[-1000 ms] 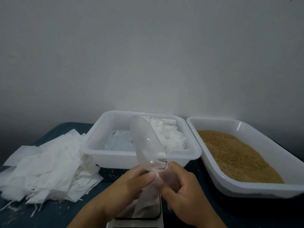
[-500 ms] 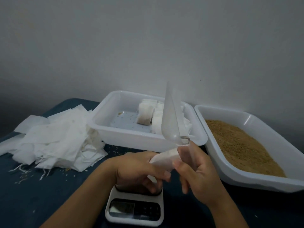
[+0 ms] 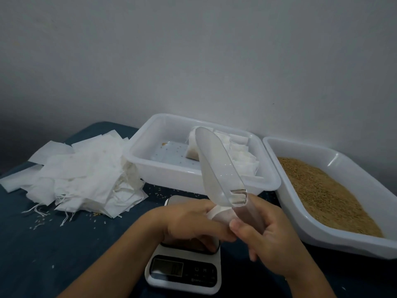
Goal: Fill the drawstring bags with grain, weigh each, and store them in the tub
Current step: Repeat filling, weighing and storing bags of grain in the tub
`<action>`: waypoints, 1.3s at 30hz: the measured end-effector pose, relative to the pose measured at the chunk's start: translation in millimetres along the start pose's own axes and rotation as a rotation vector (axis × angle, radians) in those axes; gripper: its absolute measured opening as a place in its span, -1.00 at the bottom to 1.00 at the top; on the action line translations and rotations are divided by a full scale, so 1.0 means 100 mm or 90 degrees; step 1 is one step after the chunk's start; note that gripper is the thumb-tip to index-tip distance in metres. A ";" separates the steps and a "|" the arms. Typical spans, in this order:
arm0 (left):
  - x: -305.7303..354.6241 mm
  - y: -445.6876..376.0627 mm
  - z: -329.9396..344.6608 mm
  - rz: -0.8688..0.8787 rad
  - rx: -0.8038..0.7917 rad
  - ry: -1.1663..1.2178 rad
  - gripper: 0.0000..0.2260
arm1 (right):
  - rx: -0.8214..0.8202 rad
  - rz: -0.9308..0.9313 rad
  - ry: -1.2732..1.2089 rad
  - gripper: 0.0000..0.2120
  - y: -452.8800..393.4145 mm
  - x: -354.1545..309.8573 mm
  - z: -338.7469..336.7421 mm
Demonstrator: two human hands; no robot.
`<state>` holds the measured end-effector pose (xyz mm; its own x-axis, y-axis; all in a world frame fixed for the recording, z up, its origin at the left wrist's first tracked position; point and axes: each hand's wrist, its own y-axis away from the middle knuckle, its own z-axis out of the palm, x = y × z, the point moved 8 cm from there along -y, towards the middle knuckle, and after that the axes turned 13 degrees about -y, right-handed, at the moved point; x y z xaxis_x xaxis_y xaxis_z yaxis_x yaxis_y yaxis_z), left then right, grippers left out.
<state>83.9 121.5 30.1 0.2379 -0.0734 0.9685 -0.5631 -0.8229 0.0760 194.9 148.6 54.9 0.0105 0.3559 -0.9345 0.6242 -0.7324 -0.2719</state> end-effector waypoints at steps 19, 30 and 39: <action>-0.05 -0.04 -0.29 0.049 0.201 -0.055 -0.75 | 0.128 -0.144 -0.061 -0.87 0.03 -0.18 -0.17; 0.03 -0.03 -0.33 0.048 0.308 -0.267 -0.67 | 0.143 -0.114 0.073 -0.76 -0.02 -0.07 -0.12; -0.04 -0.07 -0.30 0.058 0.343 -0.309 -0.70 | 0.209 -0.245 0.192 -0.76 0.03 -0.24 -0.16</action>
<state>63.4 144.6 33.0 0.6033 -0.2937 0.7414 -0.1597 -0.9554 -0.2485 209.3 147.5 80.6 0.0832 0.7455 -0.6613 0.3524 -0.6428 -0.6802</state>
